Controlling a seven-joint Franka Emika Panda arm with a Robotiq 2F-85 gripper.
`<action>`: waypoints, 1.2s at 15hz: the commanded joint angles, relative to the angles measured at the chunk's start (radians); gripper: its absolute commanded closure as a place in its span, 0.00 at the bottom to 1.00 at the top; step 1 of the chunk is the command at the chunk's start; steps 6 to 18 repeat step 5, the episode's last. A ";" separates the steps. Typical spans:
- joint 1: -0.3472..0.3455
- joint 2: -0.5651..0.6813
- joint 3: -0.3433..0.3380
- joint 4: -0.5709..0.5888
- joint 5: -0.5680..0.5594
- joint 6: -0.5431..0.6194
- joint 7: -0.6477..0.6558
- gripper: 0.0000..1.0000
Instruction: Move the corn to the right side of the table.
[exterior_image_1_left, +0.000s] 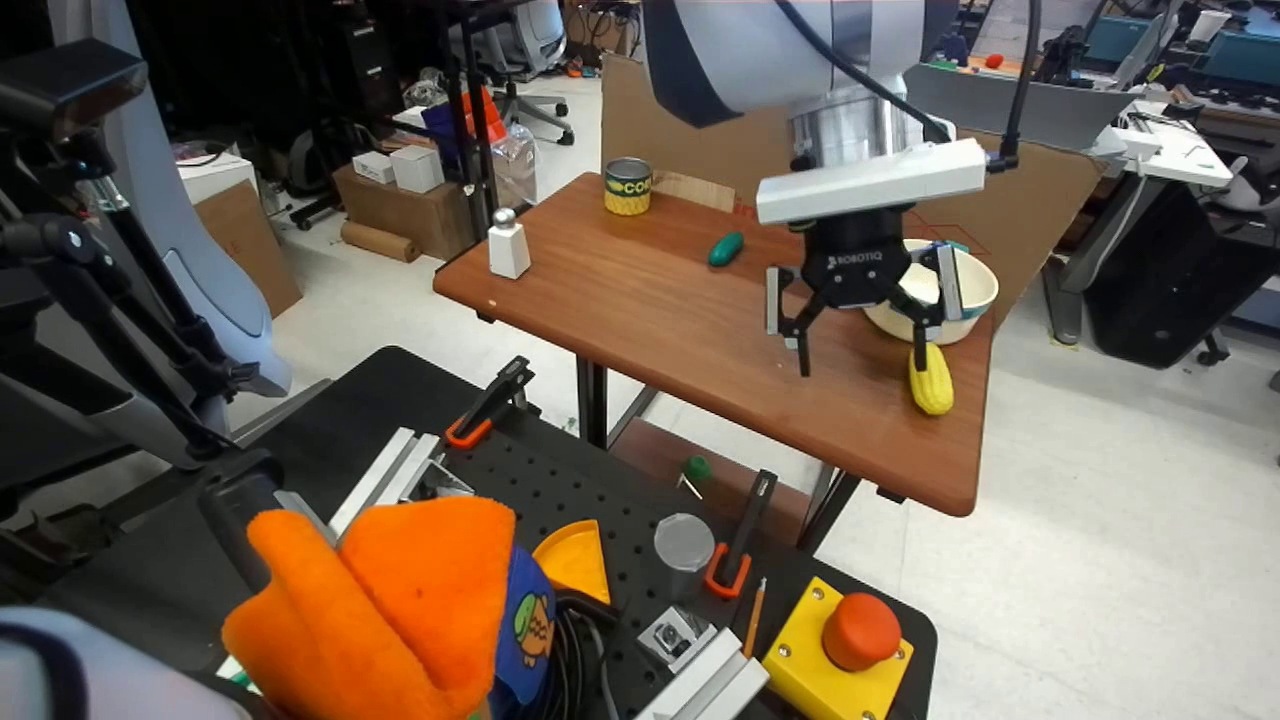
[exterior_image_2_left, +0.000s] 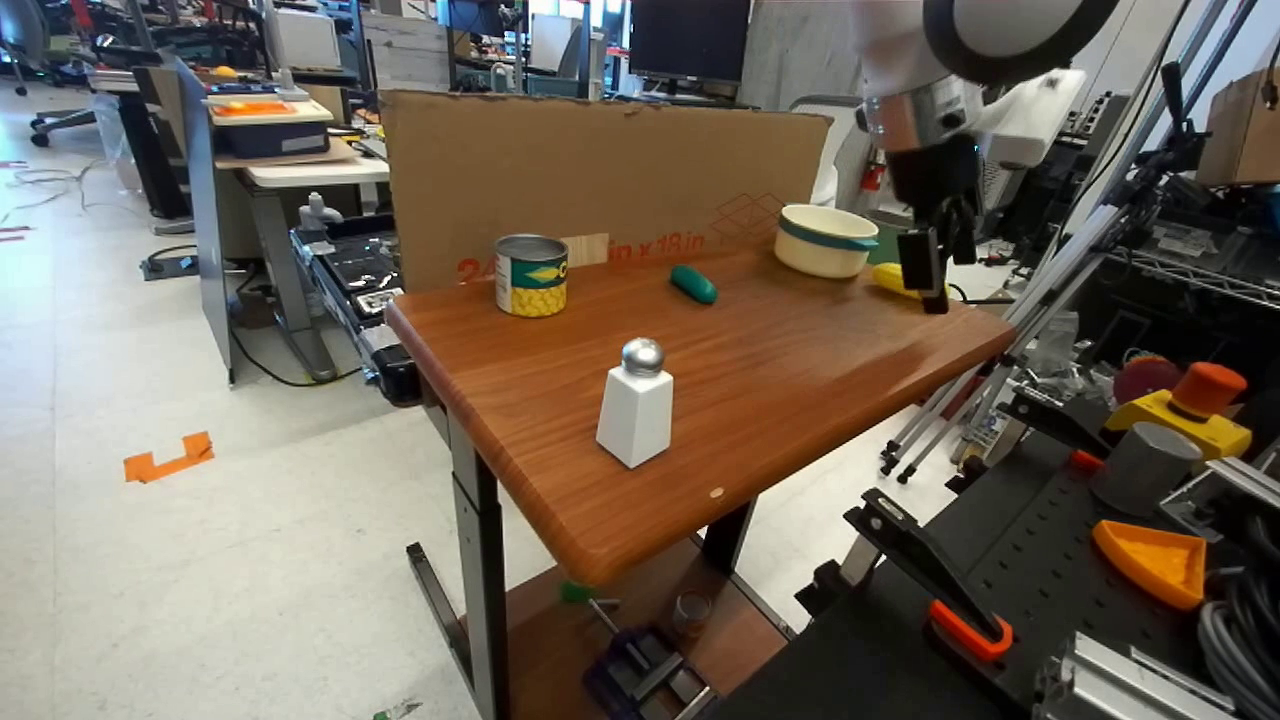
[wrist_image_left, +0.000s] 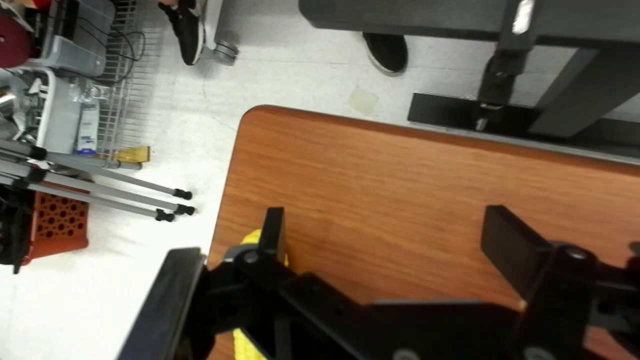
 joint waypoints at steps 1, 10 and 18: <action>-0.010 -0.056 0.019 -0.039 0.042 0.001 -0.032 0.00; -0.020 -0.190 0.044 -0.132 0.085 -0.001 -0.073 0.00; -0.020 -0.190 0.044 -0.132 0.085 -0.001 -0.073 0.00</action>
